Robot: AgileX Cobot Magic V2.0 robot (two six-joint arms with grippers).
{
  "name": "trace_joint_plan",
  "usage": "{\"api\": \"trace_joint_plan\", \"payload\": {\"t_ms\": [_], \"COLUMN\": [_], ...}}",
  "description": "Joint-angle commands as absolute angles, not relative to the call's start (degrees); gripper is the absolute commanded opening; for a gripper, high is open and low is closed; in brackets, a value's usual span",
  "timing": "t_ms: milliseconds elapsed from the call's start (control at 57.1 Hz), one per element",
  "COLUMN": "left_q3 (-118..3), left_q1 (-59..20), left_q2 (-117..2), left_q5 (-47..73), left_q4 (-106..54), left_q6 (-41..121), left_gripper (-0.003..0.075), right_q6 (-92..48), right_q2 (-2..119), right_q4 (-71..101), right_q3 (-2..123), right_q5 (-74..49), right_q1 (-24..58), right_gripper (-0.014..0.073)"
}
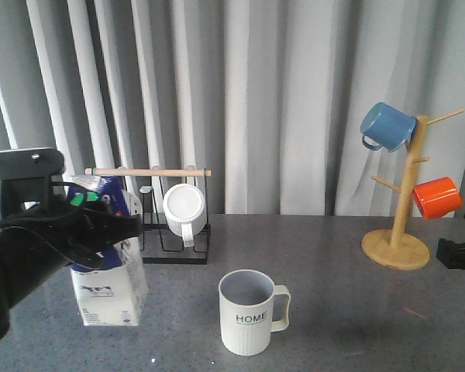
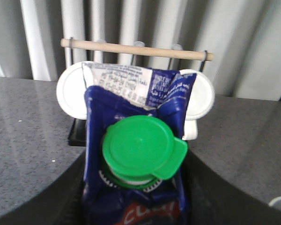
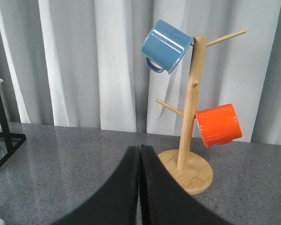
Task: Place milk next to cup
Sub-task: 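Lift the milk carton with the left gripper and carry it beside the mug, then lower the milk carton onto the table next to the white mug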
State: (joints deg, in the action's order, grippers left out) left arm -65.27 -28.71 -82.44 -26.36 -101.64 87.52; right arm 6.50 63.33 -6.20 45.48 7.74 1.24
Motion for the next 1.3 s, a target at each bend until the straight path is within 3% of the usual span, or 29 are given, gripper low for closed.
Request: {"api": "trace_joint_plan", "payload": {"t_ms": [0,333,1278], "left_q3": [-68.85,-73.29,-75.12], "left_q1": [-31.37,-36.18,-36.76], "left_q2": [-82.57,-88.53,-96.13], "left_q5": [-27.71,-27.87,-26.32], "left_q4": [-102.79,-102.73,-102.82], "left_q6": [87.88,87.76,81.07], "left_gripper": [0.0217,0.0217,0.0217], "right_q6": [6.3,6.3,6.3], "right_q2": [62.64,62.64,62.64], "right_q4": [-6.17,-6.17,-6.17], "right_q3": [47.3,47.3,47.3], "right_q5": [11.9,11.9,11.87], "right_q1": [1.03,1.03,1.03], "right_gripper": [-0.0008,-0.0008,-0.0008]}}
